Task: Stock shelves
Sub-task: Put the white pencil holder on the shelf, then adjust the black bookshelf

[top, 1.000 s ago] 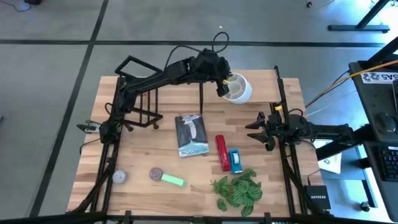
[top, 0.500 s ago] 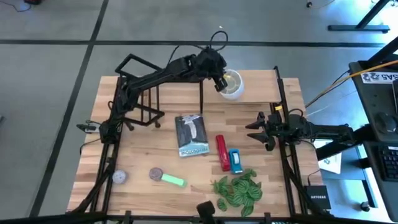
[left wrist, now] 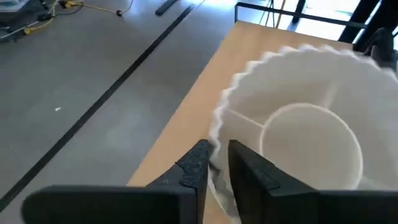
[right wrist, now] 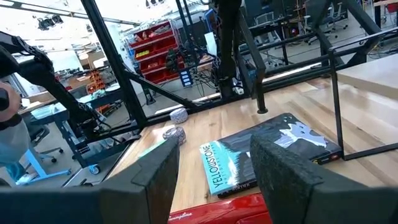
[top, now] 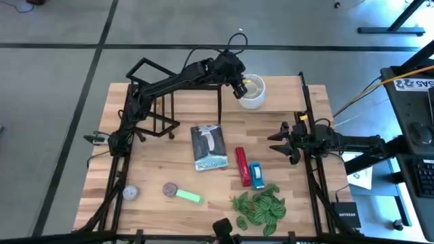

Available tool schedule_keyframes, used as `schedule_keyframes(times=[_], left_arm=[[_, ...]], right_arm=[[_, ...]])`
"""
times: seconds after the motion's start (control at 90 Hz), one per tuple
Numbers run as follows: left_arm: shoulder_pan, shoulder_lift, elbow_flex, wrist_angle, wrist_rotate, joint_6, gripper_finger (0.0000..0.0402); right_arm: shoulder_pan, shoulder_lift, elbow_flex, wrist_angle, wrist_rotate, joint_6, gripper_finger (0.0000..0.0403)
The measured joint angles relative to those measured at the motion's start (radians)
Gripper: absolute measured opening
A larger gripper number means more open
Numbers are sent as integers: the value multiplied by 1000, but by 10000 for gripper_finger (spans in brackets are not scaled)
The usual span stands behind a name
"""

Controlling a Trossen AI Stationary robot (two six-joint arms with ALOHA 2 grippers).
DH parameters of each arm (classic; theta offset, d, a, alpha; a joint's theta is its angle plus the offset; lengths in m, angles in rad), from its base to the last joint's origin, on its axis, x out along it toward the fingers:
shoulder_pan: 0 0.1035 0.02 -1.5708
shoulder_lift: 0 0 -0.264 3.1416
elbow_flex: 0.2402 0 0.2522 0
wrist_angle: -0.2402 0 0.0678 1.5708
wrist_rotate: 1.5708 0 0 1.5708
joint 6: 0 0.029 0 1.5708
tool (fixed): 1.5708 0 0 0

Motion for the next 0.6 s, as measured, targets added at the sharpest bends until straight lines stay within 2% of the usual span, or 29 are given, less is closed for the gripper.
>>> schedule_keyframes(times=[0.256, 0.6], left_arm=[[-1, 0, 0, 2, -2, -3, 86], [-29, -55, 0, 30, -15, 9, 89]], right_arm=[[0, 0, 0, 0, 0, 0, 182], [0, 0, 0, 0, 0, 0, 182]])
